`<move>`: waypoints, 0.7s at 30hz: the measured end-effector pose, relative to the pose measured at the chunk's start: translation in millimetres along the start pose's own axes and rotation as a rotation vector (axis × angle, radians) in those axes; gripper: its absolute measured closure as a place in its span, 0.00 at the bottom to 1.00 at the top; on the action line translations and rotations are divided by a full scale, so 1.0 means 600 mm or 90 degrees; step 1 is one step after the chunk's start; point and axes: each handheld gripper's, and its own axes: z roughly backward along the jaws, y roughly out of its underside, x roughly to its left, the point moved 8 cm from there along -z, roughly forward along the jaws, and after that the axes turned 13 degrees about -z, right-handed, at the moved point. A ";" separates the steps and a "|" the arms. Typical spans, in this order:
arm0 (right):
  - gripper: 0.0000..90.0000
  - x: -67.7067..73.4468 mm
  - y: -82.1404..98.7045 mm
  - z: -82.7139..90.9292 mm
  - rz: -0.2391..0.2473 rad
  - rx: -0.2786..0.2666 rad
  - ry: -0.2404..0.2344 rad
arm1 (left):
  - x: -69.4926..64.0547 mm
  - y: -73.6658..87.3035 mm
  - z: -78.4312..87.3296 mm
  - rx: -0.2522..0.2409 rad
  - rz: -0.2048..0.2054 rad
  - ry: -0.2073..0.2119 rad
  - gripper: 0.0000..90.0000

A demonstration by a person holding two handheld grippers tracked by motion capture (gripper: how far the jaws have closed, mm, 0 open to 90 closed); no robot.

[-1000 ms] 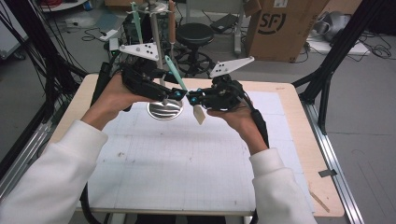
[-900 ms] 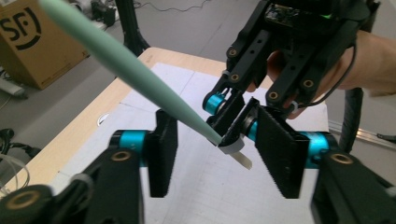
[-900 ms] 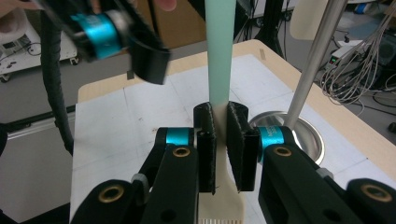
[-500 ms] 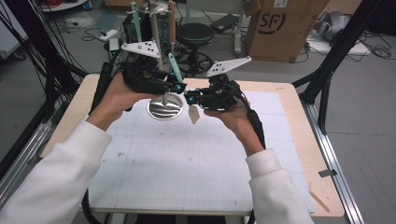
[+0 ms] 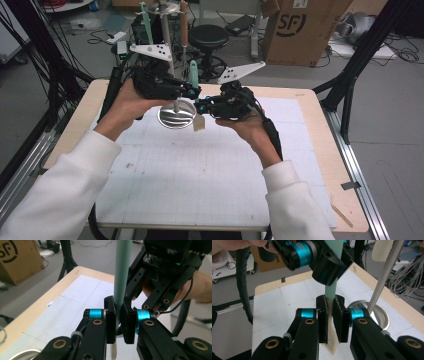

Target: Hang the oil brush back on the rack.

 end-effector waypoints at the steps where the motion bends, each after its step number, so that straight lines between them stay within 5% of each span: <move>1: 0.92 0.000 0.001 -0.001 0.001 0.002 -0.004 | -0.001 0.000 0.000 0.001 -0.004 0.003 0.93; 8: 0.84 0.003 0.004 0.008 0.008 -0.002 -0.040 | -0.004 0.001 0.008 -0.003 -0.035 0.018 0.94; 12: 0.67 0.007 0.016 0.017 0.010 0.012 -0.071 | -0.004 0.005 0.019 -0.003 -0.047 0.027 0.94; 18: 0.11 0.002 0.039 0.035 0.000 0.028 -0.088 | 0.003 0.013 0.042 0.008 -0.069 0.033 0.93; 21: 0.03 0.002 0.052 0.045 0.021 0.041 -0.099 | 0.009 0.018 0.052 0.008 -0.066 0.035 0.93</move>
